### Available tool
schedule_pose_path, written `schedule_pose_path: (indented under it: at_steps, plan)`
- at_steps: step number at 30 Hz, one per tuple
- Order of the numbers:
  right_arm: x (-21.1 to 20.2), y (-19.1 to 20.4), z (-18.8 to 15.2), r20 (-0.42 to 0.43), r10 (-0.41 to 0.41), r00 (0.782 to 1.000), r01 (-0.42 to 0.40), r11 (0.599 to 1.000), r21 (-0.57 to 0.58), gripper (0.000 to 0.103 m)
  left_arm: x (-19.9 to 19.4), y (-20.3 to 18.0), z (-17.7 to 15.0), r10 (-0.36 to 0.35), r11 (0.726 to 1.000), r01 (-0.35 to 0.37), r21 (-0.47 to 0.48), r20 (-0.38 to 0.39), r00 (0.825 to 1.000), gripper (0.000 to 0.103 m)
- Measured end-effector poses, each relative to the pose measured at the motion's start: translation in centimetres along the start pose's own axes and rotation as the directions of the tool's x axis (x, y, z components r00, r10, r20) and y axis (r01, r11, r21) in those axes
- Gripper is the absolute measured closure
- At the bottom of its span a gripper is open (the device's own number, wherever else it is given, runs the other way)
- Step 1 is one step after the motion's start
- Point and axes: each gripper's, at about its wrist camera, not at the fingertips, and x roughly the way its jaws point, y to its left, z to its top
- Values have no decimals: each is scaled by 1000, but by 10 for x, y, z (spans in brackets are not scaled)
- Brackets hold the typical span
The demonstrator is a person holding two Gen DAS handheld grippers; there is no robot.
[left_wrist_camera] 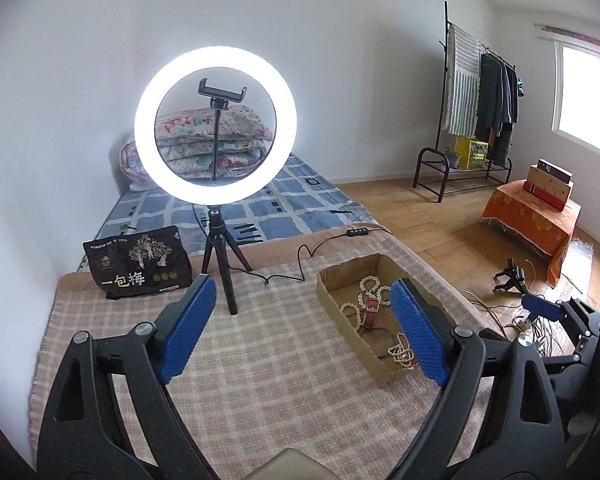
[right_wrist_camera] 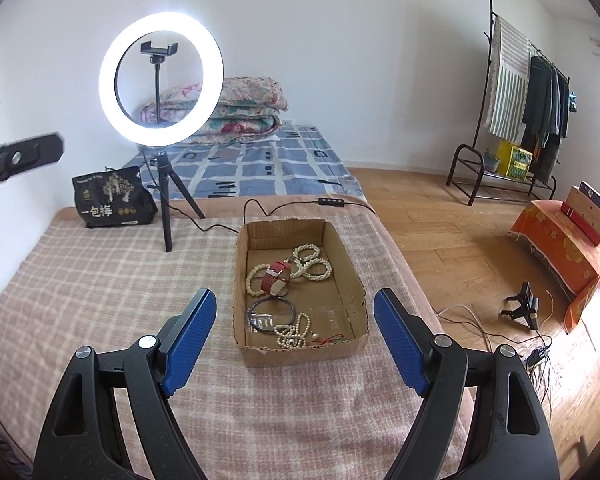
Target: Organize jewelry
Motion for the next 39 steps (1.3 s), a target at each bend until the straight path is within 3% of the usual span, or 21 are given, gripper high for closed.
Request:
schedule_pose_path:
  at_steps: [17,24,26,39]
  plan:
    - [-28,13,-14,70,-26,997,26,1000,6,22,-31,-12,-65,-17,997,22,74,-64,998,6]
    - [-29,11,-24,92,-44,995,43,999,13,21,-40,-14,-74,-36,997,40,73,-61,997,6]
    - [-25,11,-26,84,-42,996,41,999,7,21,-40,-12,-74,-46,997,50,64,-60,997,0]
    - [-12,17,-26,54,-17,998,17,1000,17,21,-40,-7,-74,-37,997,40,65,-56,998,0]
